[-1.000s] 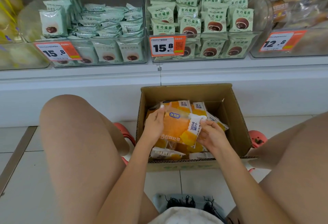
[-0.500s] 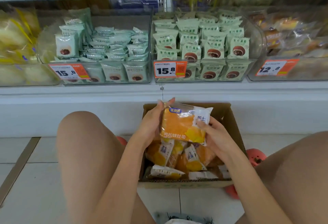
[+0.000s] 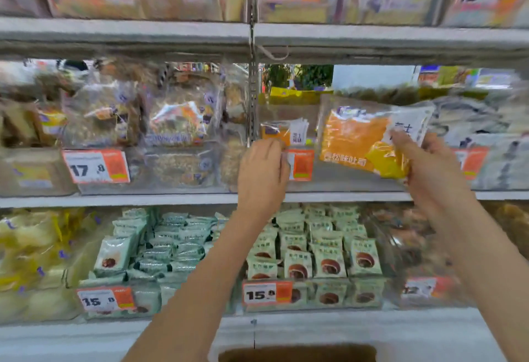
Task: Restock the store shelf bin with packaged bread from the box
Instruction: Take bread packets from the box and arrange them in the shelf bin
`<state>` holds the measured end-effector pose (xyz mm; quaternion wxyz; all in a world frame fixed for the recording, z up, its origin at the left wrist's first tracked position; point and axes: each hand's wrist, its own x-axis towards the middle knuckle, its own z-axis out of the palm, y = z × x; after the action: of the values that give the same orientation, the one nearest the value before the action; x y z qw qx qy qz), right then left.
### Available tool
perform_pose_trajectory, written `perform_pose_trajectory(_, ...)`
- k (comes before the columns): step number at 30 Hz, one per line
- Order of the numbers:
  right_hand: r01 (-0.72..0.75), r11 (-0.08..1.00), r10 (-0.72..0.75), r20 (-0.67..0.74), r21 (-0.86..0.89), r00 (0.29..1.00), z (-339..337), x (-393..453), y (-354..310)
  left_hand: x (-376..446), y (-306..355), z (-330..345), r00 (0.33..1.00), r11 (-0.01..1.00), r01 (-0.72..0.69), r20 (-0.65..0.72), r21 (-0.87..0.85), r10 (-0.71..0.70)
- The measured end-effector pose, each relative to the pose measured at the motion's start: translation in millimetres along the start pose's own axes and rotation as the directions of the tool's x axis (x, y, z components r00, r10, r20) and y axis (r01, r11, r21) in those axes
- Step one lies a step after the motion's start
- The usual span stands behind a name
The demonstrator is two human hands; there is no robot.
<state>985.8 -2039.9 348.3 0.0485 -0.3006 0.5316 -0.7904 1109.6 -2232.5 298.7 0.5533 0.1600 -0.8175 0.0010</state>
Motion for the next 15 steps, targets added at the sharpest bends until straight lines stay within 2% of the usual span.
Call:
perform_pose_trajectory(4, 0.113, 0.985, -0.113, 0.004, -0.129, 0.994, 23, 68, -17, 33, -4, 33, 0.998, 0.968, -0.063, 0.013, 0.244, 0.062)
perform_pose_trajectory(6, 0.129, 0.961, -0.132, 0.003, -0.245, 0.991, 38, 99, -12, 37, -4, 43, 0.997, 0.958, -0.033, -0.056, 0.285, 0.05)
perform_pose_trajectory(11, -0.005, 0.88, 0.055, 0.091, -0.474, 0.994, 80, 150, 33, 39, -10, 59, 0.964, 0.949, -0.018, -0.247, 0.314, 0.1)
perform_pose_trajectory(15, -0.1, 0.863, 0.232, 0.212, -0.495, 0.949, 108, 179, 62, 37, -16, 69, 0.939, 0.957, -0.056, -0.311, 0.284, 0.148)
